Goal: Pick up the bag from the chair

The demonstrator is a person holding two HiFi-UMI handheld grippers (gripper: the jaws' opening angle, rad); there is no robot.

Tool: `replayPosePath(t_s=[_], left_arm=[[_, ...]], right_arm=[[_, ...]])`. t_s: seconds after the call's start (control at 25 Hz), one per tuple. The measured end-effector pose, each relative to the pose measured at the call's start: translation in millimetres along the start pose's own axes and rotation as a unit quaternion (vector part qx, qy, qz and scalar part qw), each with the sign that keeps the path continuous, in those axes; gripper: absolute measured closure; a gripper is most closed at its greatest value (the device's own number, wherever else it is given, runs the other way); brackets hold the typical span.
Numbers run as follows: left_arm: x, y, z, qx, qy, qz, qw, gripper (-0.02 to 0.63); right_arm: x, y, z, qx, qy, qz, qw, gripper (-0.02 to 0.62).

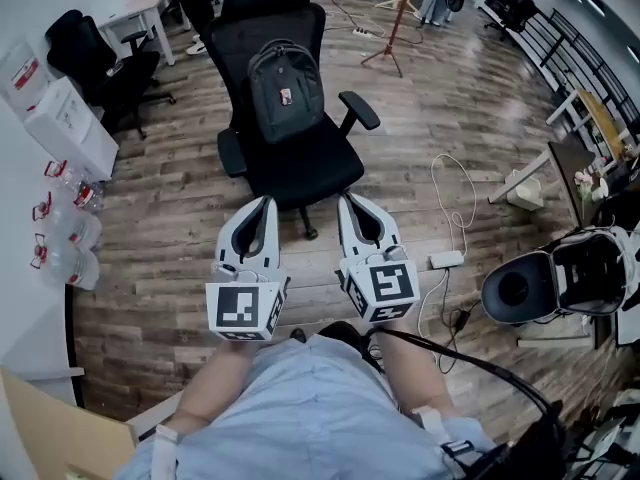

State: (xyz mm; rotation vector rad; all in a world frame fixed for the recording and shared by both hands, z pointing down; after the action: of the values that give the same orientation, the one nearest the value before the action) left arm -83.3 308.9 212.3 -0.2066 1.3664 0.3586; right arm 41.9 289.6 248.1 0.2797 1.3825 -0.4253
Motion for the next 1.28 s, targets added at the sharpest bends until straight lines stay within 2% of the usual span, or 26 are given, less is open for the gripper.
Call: replayPosePath(t_s=[0.32,0.64,0.96,1.12,1.28], left_arm=[[-24,-44,-8,-0.005,0.003,-0.021,0.9998,0.604],[-45,-135,-3,-0.007,-0.014,-0.053,0.9985,0.604],[-51,-227,-4,0.021,-0.025,-0.073,0.9968,0.604],[-47,-257,-3,0.036,-0.037,-0.068,0.9964,0.604],[-42,-273,-19,0.059,-0.049,-0.067,0.9948,0.604]], right_arm=[[-9,-35,31,-0.009,-0.014,-0.008,1.0,0.592],[-18,-100,100,-0.004,-0.041,-0.024,0.999,0.592],[-12,-168,166,0.029,-0.059,-0.036,0.997,0.592],[-2,-193,190,0.046,-0.055,-0.032,0.997,0.592],[10,-217,196,0.063,-0.055,-0.022,0.996,0.592]])
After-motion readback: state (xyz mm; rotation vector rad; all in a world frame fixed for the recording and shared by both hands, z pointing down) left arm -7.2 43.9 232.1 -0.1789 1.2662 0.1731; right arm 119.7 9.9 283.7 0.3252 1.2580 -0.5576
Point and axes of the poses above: the fingertips, and each gripper's own axes: y backward along the fingers, z to its right, x out of its top, the point moved 1 cm from there along y, backward along the fingers, and after that the axes turned 9 degrees about -y, right-handed, at the moved point
